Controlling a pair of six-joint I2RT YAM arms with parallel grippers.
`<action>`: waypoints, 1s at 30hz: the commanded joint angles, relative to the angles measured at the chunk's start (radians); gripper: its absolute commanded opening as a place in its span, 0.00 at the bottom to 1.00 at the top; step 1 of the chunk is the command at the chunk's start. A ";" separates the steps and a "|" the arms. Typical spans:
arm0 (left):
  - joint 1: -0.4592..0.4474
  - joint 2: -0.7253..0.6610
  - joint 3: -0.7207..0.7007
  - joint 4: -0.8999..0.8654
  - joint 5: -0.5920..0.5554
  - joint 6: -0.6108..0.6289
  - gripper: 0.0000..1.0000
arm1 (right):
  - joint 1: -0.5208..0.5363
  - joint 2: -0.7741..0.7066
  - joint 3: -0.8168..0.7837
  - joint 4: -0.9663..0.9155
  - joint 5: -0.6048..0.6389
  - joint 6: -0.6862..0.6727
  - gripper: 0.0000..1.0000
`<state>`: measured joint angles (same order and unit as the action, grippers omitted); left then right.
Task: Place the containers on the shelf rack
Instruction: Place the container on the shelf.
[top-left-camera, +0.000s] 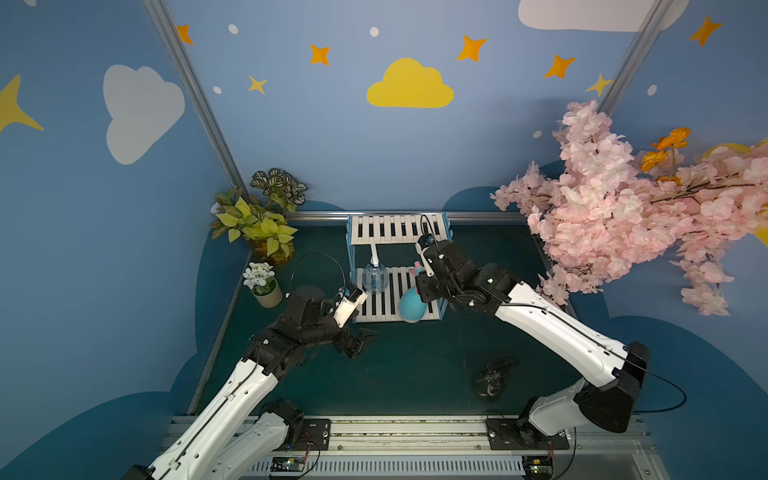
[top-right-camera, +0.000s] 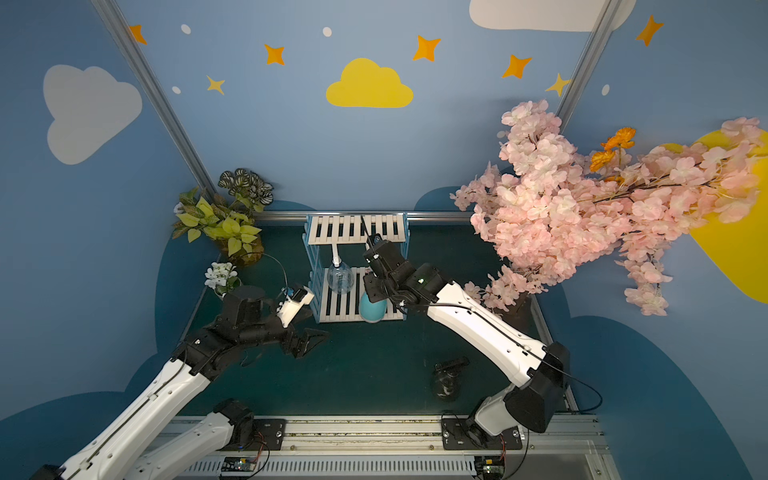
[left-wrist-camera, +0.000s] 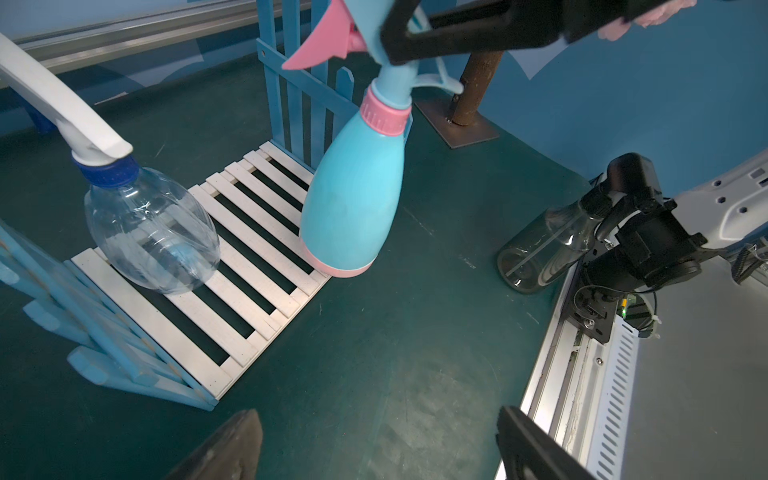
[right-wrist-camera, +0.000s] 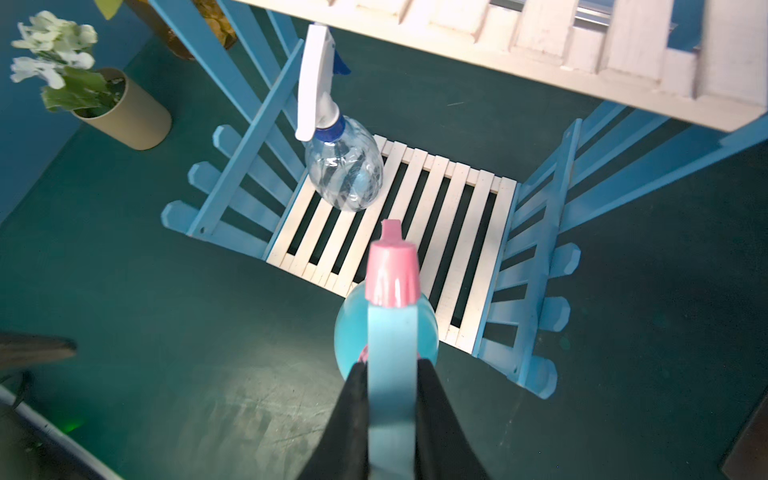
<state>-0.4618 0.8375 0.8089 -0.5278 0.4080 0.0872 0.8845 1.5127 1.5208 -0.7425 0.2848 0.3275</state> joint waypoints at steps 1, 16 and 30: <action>0.004 -0.009 -0.009 0.013 0.014 0.018 0.93 | -0.013 0.028 0.030 0.065 0.028 -0.021 0.00; 0.006 -0.018 -0.020 0.020 0.020 0.017 0.93 | -0.078 0.163 0.089 0.143 0.053 -0.033 0.00; 0.007 -0.030 -0.025 0.010 0.009 0.023 0.93 | -0.113 0.242 0.147 0.194 0.091 -0.045 0.00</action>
<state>-0.4599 0.8196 0.7902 -0.5228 0.4137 0.0914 0.7792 1.7458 1.6356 -0.5945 0.3504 0.2924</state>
